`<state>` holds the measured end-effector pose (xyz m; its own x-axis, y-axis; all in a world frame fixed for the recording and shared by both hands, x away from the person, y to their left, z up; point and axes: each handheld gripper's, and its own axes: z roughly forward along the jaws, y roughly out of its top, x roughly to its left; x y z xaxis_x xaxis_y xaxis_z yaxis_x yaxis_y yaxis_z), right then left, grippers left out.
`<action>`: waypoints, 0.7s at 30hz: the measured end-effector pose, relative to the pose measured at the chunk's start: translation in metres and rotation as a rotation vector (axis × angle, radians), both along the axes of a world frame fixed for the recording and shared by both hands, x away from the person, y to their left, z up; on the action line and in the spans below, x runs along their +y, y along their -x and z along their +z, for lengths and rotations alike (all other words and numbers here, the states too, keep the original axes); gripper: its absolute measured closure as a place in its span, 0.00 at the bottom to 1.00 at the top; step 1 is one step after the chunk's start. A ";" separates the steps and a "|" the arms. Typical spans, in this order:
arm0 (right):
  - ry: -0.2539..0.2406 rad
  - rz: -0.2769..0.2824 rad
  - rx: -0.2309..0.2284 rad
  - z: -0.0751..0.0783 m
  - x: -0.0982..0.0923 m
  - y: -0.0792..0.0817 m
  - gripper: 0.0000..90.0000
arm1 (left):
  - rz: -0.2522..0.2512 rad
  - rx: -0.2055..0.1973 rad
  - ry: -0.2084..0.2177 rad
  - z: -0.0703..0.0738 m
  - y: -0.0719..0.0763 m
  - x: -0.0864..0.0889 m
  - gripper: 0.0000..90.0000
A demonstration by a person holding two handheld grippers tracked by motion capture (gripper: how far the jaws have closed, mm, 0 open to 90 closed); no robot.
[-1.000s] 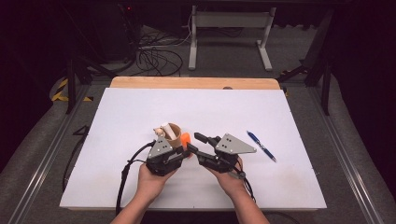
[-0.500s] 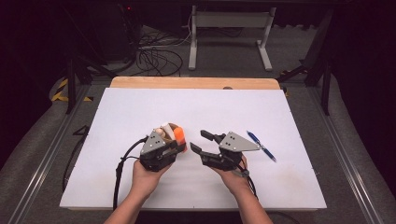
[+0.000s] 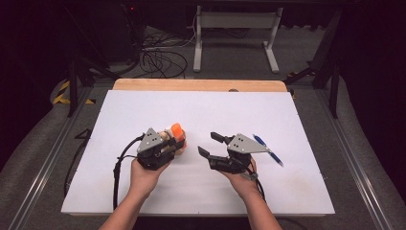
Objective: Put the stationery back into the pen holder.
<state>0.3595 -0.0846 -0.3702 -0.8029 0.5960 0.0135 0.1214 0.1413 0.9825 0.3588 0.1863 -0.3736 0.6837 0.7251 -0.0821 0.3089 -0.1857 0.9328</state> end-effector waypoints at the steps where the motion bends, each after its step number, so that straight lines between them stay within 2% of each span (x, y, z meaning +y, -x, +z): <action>1: 0.001 -0.001 0.000 0.000 0.000 0.000 0.38 | 0.006 -0.004 -0.001 0.001 -0.001 0.001 0.83; 11: 0.007 -0.004 0.002 -0.001 0.000 0.000 0.38 | 0.054 -0.038 0.005 0.004 -0.011 0.010 0.83; 21: 0.010 -0.006 0.005 -0.001 0.000 -0.001 0.38 | 0.053 -0.026 -0.016 -0.004 -0.021 0.006 0.83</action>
